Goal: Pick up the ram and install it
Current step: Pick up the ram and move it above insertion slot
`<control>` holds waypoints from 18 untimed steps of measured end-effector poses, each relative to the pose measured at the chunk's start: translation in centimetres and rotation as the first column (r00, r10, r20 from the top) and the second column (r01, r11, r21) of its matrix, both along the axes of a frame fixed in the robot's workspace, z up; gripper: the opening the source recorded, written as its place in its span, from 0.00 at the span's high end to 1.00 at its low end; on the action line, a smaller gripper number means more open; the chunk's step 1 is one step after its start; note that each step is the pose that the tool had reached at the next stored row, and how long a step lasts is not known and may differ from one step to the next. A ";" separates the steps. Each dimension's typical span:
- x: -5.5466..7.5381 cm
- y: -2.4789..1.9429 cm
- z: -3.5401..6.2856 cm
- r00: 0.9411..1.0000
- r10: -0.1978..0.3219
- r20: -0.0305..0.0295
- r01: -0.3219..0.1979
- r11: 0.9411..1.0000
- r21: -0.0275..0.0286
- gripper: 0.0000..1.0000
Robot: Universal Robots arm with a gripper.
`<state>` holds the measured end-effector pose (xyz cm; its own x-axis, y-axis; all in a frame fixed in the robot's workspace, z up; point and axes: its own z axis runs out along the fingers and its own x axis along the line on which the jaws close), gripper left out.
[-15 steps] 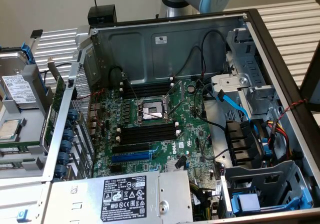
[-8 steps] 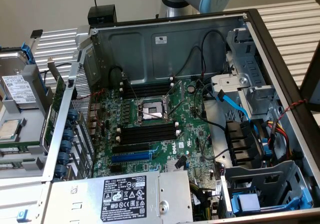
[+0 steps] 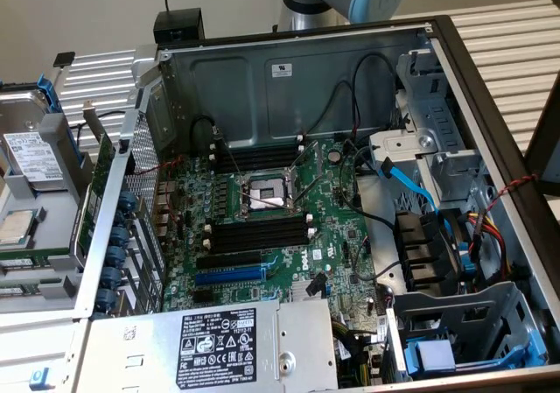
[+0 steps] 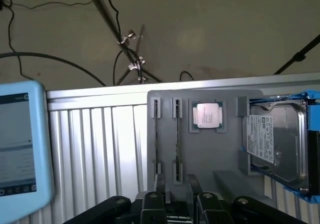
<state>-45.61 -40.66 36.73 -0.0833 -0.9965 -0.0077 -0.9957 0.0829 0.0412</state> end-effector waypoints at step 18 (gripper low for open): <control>0.0 -1.75 -3.25 1.000 0.003 0.002 -0.003 1.000 0.007 0.61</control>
